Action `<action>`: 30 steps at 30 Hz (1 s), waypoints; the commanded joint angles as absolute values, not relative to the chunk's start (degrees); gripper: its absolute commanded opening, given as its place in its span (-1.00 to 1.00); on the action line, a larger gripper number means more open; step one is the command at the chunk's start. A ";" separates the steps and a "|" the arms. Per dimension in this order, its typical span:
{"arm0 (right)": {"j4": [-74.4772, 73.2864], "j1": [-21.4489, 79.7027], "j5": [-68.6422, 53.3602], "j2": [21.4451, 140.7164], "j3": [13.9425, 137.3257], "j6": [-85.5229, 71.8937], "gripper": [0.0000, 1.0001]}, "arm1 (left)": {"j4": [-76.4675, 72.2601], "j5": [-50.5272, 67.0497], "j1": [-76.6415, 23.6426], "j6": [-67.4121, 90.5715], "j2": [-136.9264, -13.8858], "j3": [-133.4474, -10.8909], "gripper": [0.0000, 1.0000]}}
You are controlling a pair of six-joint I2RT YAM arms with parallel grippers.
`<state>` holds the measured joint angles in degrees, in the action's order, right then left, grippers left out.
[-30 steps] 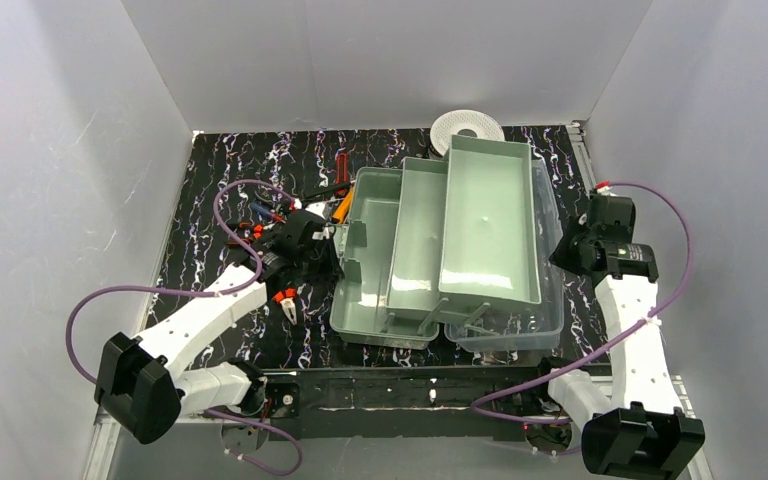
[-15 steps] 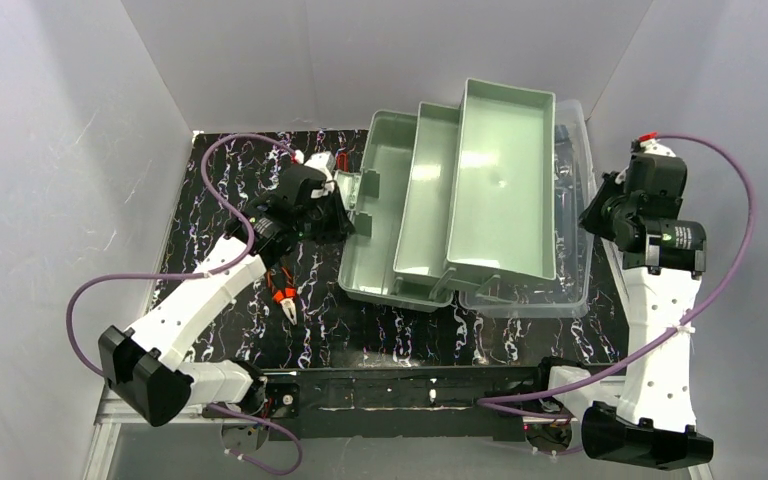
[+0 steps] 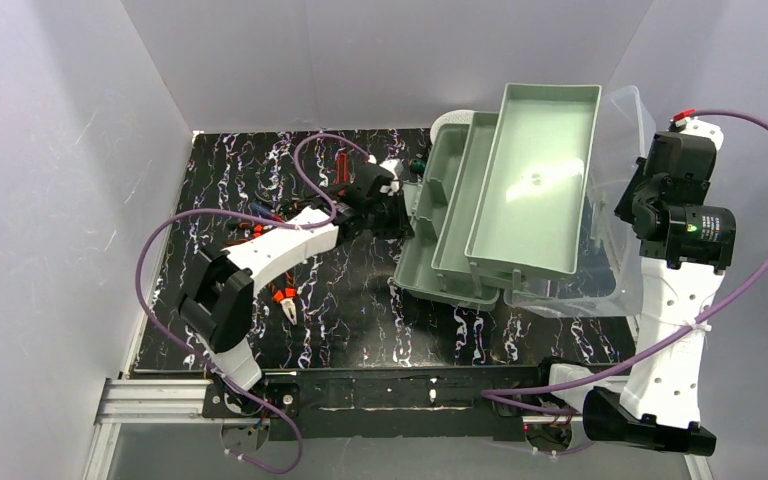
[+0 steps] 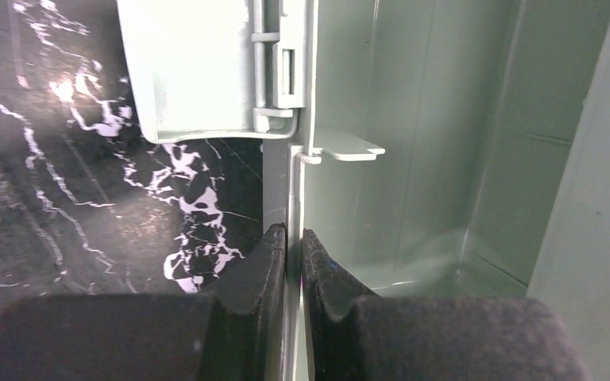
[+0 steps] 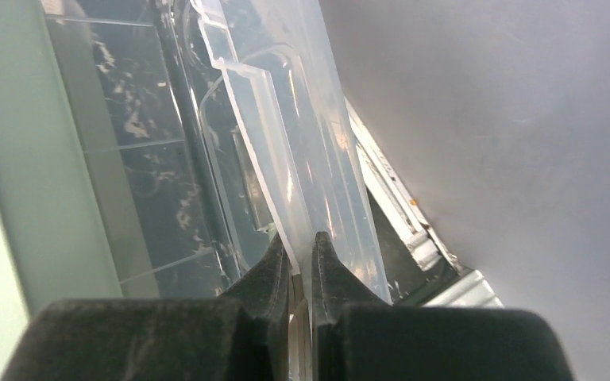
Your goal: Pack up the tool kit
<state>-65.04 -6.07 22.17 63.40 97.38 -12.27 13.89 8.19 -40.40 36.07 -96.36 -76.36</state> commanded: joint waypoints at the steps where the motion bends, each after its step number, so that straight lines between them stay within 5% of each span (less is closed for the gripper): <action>1: -48.40 -5.33 15.53 59.77 98.25 -24.53 -0.97 | 5.95 17.94 -44.56 39.67 -94.68 -81.13 -1.00; 8: -45.27 -5.27 11.86 54.43 82.31 -27.43 -0.97 | 6.86 17.72 -45.53 40.99 -90.90 -74.02 -1.00; 16: -36.65 -5.28 7.16 51.42 61.07 -32.38 -0.97 | 7.20 7.00 -46.25 41.34 -72.98 -55.23 -1.00; 22: -29.71 -5.33 -1.42 57.84 57.94 -33.89 -0.97 | 12.54 -0.03 -46.07 40.11 -69.61 -52.69 -1.00; 30: -30.06 -6.31 3.68 67.64 64.50 -32.17 -0.97 | 9.48 3.87 -44.24 41.39 -79.45 -55.67 -1.00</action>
